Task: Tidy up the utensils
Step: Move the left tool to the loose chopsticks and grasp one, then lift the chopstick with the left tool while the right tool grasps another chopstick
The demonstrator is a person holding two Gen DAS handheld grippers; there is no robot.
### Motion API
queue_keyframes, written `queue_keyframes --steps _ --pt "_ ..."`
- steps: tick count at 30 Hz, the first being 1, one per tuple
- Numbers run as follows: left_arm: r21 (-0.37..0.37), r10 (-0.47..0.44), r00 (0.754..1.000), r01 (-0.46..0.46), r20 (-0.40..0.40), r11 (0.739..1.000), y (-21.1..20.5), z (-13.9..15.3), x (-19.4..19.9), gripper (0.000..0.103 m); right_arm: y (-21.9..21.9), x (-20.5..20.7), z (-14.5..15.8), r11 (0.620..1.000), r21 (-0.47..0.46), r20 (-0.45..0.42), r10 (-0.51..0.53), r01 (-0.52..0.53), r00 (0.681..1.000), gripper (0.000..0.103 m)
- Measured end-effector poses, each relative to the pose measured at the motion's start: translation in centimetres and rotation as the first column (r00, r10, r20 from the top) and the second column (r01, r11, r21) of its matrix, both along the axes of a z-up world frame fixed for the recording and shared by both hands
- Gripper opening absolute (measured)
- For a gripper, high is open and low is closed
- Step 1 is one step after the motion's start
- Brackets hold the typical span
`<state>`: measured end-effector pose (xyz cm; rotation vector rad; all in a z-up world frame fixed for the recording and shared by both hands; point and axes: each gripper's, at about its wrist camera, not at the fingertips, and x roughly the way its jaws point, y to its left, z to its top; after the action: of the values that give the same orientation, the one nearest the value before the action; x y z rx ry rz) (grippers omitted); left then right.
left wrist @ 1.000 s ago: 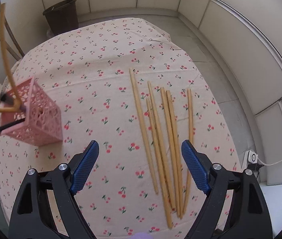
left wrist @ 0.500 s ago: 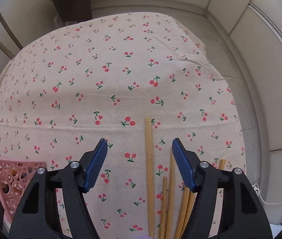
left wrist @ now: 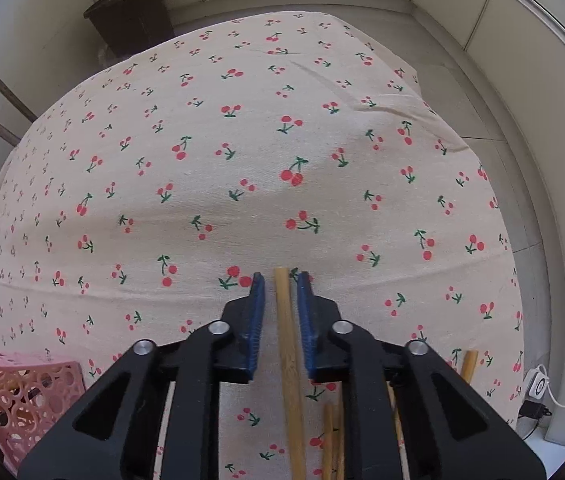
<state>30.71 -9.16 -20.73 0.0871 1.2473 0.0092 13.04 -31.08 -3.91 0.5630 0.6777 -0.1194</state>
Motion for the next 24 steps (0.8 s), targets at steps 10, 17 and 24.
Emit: queue_keyframes --steps 10,17,24 --pt "-0.09 -0.035 0.998 0.04 0.059 0.995 1.3 0.5 -7.1 0.007 2.7 2.3 -2.0 0.996 -0.019 -0.085 0.084 -0.086 0.993 0.096" --pt "-0.101 -0.145 0.981 0.159 0.129 0.982 4.7 3.0 -17.2 0.007 5.9 6.2 -6.9 0.99 -0.012 -0.245 0.132 -0.139 0.96 0.096" --pt "-0.089 -0.224 0.949 0.248 0.22 0.965 7.9 7.5 -23.6 0.007 8.8 9.3 -11.8 0.992 0.033 -0.382 0.127 -0.123 0.915 0.078"
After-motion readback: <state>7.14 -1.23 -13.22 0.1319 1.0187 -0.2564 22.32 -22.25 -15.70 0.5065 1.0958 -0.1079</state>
